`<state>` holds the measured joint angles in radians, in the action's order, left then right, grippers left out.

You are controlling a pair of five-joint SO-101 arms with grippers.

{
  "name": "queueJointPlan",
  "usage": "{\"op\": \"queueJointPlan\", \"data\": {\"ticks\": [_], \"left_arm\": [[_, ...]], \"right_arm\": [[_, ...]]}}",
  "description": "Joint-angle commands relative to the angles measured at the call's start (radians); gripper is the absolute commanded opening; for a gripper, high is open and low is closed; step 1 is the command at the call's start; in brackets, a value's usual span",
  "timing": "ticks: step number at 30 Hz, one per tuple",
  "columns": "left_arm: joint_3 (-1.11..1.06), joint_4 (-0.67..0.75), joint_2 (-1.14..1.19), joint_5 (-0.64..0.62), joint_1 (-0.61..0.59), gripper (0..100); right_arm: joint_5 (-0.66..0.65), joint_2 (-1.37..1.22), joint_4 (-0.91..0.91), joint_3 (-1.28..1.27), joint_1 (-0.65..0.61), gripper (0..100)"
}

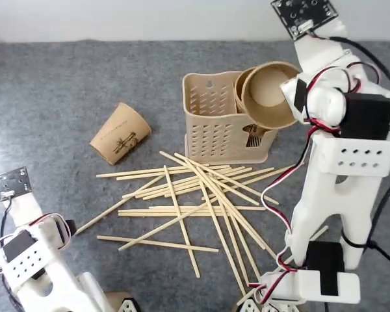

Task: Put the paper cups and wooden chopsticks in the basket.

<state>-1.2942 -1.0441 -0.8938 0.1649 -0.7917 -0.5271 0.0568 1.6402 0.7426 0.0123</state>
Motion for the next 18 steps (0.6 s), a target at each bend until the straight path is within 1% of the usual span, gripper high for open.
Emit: {"op": "queueJointPlan", "data": {"ticks": [1, 4, 13, 18], "left_arm": [[0.005, 0.015, -0.017, 0.009, 0.005, 27], [0.005, 0.015, -0.017, 0.009, 0.005, 27], [0.005, 0.015, -0.017, 0.009, 0.005, 27], [0.005, 0.015, -0.017, 0.009, 0.005, 27]], "right_arm": [[0.031, 0.001, -0.056, 0.041, 0.005, 7.8], [0.058, -0.022, -0.093, 0.041, 0.005, 10.7], [0.058, -0.193, -0.179, 0.041, 0.004, 11.5], [0.058, -0.209, -0.228, 0.041, -0.045, 11.5]]}}
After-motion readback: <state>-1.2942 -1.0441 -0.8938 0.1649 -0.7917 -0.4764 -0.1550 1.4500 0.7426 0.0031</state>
